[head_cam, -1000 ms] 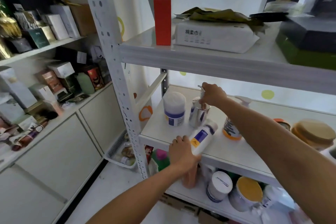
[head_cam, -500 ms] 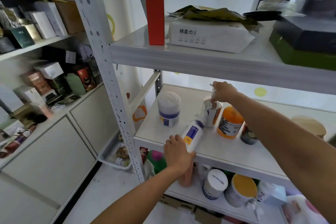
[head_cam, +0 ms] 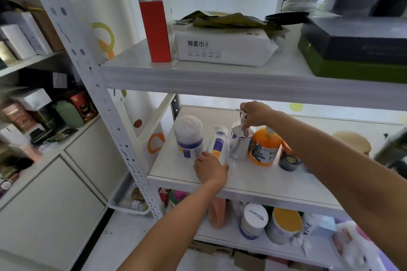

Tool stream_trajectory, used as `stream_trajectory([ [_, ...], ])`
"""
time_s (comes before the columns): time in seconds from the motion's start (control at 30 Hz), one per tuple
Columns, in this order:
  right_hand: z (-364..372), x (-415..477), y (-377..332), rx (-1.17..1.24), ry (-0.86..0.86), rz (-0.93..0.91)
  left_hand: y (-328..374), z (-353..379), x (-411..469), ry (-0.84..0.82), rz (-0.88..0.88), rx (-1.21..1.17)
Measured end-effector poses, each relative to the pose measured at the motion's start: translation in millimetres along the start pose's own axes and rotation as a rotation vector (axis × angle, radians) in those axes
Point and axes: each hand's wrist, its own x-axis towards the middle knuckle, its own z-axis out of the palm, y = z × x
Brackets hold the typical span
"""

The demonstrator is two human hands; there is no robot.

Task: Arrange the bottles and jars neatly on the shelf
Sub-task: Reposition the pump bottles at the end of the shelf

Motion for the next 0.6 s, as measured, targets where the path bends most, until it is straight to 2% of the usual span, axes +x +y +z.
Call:
stream_trajectory([
  [0.33,5,-4,0,-0.015,0.044,0.016,19,8,34,-0.002,-0.001,0.060],
  [0.6,16,-20,3,-0.117,0.176,-0.017,25,16,41,0.030,0.008,0.092],
])
